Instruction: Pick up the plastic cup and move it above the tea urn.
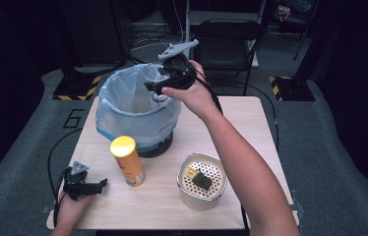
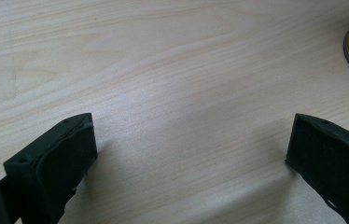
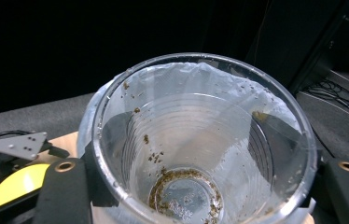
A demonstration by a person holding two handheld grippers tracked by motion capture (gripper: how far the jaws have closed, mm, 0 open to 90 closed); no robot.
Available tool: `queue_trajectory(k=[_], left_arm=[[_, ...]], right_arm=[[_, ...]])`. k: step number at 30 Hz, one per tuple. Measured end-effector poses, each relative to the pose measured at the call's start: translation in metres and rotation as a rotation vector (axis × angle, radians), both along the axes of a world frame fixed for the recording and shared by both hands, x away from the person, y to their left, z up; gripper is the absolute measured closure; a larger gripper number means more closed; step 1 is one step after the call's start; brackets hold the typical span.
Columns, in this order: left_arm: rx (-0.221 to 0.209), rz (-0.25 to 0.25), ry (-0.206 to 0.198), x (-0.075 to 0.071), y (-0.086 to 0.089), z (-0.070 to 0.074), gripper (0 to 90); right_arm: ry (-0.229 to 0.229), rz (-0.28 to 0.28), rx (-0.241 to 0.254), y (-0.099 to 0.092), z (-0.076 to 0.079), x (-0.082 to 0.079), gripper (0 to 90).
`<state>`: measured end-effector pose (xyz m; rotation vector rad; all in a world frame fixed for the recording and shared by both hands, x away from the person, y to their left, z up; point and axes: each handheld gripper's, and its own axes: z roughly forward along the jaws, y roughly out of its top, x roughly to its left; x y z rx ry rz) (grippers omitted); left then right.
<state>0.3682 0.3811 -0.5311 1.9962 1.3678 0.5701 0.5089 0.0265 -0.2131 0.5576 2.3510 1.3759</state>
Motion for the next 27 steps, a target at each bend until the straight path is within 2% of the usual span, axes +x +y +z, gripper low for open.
queue_trajectory(k=[11,12,14,15,16,18,19,20,22,24,25,27], left_arm=[[-0.001,0.001,-0.002,0.000,0.000,0.000,1.6],[-0.001,0.001,-0.002,0.000,0.000,0.000,1.6],[-0.001,0.001,-0.002,0.000,0.000,0.000,1.6],[-0.001,0.001,-0.002,0.000,0.000,0.000,1.6],[-0.001,0.001,-0.002,0.000,0.000,0.000,1.6],[0.000,-0.005,0.001,-0.001,-0.001,0.000,1.6],[-0.002,-0.006,0.001,-0.001,-0.001,0.000,1.6],[-0.003,-0.008,0.000,-0.002,-0.001,0.000,1.6],[-0.005,-0.008,0.008,-0.002,-0.001,0.000,1.6],[0.007,-0.023,0.007,-0.002,0.000,0.001,1.6],[-0.002,-0.016,0.000,-0.003,-0.001,0.000,1.7],[-0.002,-0.017,0.009,-0.003,-0.001,0.001,1.7]], right_arm=[[0.007,-0.062,-0.019,0.032,-0.017,0.022,27.5],[0.010,-0.064,-0.015,0.036,-0.018,0.023,25.7],[0.004,-0.091,0.001,0.040,-0.019,0.023,9.0],[0.016,-0.113,0.017,0.042,-0.021,0.022,4.8],[0.025,-0.113,0.016,0.042,-0.022,0.021,4.5],[0.013,-0.107,0.030,0.041,-0.023,0.020,2.8],[0.024,-0.099,0.040,0.040,-0.022,0.018,2.9],[0.017,-0.095,0.049,0.034,-0.021,0.015,3.6],[0.011,-0.095,0.050,0.032,-0.020,0.015,4.5],[0.004,-0.093,0.042,0.022,-0.020,0.011,5.2],[0.001,-0.090,0.038,0.016,-0.020,0.008,5.4],[0.000,-0.088,0.032,0.004,-0.023,0.005,6.5]])
